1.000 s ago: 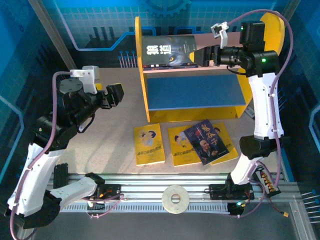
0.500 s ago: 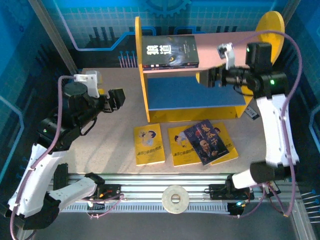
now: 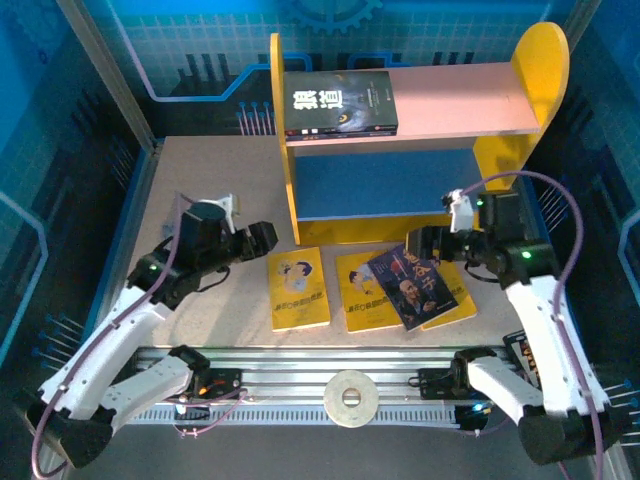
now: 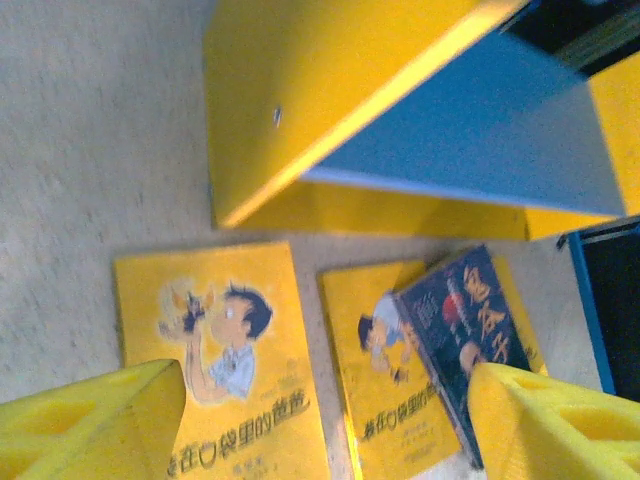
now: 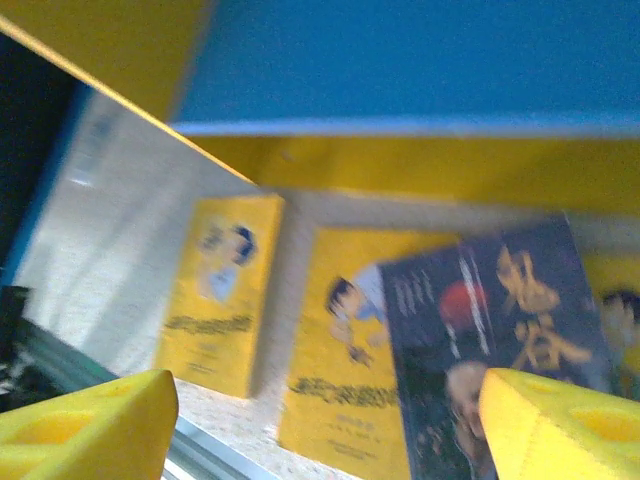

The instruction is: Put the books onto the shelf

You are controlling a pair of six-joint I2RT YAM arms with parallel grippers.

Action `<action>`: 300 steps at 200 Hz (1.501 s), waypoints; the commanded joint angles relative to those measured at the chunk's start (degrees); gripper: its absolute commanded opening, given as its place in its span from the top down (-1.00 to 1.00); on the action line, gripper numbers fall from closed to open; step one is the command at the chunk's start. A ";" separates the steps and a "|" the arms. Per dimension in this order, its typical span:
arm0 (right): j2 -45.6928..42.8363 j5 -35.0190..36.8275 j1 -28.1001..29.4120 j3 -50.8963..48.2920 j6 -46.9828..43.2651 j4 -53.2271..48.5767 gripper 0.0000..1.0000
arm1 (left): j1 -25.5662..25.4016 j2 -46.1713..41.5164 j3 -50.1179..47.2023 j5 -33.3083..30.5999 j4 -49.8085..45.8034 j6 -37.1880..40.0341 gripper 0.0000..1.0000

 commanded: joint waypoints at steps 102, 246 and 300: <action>13.87 1.50 -9.35 -15.94 5.79 14.93 -0.61 | -13.94 8.26 -8.96 2.42 13.26 -11.60 -0.52; 25.95 -6.41 -14.10 -15.15 0.68 15.38 -0.48 | -20.64 24.39 -4.23 6.59 19.21 -11.36 -0.53; 25.32 -9.03 -11.50 -17.41 1.90 16.72 -0.43 | -21.07 30.94 -2.44 7.91 21.22 -11.34 -0.52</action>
